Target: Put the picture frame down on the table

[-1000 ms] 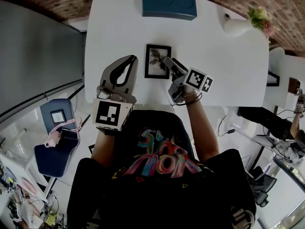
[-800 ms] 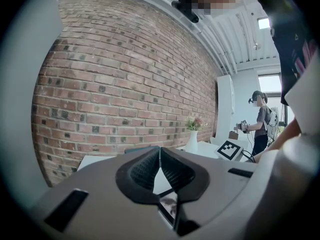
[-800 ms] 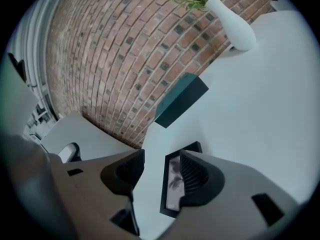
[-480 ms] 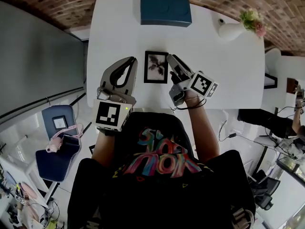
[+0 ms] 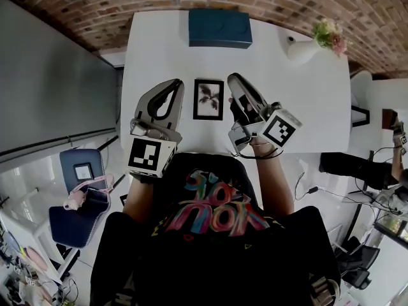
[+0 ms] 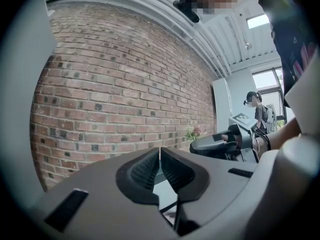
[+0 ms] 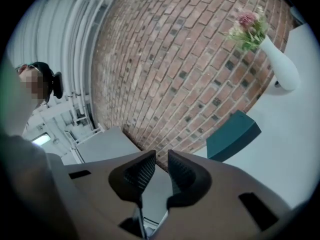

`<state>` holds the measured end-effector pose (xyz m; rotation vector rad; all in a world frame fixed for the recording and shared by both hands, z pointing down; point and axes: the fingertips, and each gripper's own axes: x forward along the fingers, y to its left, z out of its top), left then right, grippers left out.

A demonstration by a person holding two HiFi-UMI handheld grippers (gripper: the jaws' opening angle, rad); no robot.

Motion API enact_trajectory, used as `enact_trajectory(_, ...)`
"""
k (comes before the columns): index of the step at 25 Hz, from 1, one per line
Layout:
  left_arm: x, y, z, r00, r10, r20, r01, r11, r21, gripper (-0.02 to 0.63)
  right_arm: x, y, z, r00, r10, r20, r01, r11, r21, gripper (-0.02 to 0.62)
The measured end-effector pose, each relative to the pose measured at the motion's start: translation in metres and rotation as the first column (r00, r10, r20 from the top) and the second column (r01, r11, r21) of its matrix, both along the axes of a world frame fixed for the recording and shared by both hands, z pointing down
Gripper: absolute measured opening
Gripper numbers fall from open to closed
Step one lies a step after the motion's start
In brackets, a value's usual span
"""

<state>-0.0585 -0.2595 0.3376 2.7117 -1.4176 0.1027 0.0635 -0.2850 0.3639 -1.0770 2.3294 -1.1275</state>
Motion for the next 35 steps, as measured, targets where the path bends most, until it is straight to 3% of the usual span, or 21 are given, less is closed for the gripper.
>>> enact_trajectory(4,0.002,0.001,-0.007,1.000,0.017,0.026,-0.017,1.000,0.013,0.031,-0.011,0.008,-0.042,0.997,-0.052,-0.050,0.058,0.990,0.131,0.080)
enact_trajectory(11,0.008,0.004,-0.033,1.000,0.023,-0.015,-0.021,0.997,0.077,0.031,-0.017,0.022,-0.073,0.969,-0.016,-0.246,0.088,0.955,0.284,0.044)
enact_trajectory(17,0.014,0.007,-0.051,0.998,0.052,-0.027,-0.048,0.992,0.119,0.031,-0.022,0.037,-0.089,0.902,0.053,-0.428,0.146,0.896,0.419,0.031)
enact_trajectory(25,0.022,0.010,-0.058,0.995,0.085,-0.048,-0.079,0.989,0.128,0.031,-0.015,0.050,-0.102,0.812,0.192,-0.552,0.173,0.824,0.540,0.025)
enact_trajectory(35,0.017,0.016,-0.054,0.995,0.087,-0.052,-0.081,0.991,0.102,0.031,-0.002,0.050,-0.083,0.794,0.215,-0.569,0.136,0.849,0.511,0.023)
